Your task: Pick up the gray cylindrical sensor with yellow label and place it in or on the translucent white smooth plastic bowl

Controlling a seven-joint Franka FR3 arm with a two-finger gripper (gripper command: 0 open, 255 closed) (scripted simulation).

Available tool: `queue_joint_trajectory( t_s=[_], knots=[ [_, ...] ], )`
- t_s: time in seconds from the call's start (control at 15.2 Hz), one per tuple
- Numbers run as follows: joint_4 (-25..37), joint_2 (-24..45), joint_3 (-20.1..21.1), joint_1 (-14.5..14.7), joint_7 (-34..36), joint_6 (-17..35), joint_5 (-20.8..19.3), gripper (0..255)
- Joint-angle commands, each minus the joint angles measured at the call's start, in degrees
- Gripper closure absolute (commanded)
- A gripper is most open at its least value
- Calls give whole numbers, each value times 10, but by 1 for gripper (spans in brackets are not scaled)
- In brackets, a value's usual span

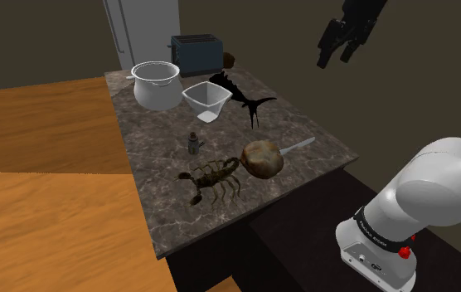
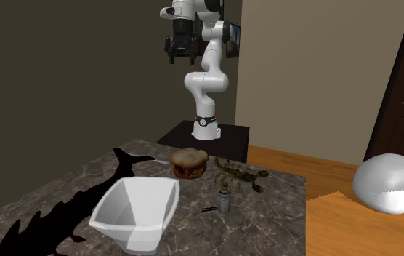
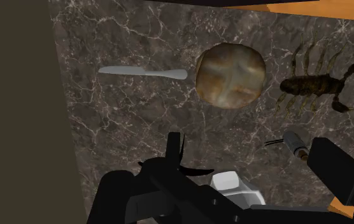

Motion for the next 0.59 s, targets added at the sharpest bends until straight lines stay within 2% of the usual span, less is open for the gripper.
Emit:
queue_joint_trajectory(
  t_s=[0.0, 0.53],
  knots=[
    [0, 0, 0, 0, 0, 0, 0, 0],
    [-42, 97, 52, 17, 60, 142, 25, 0]
  ],
)
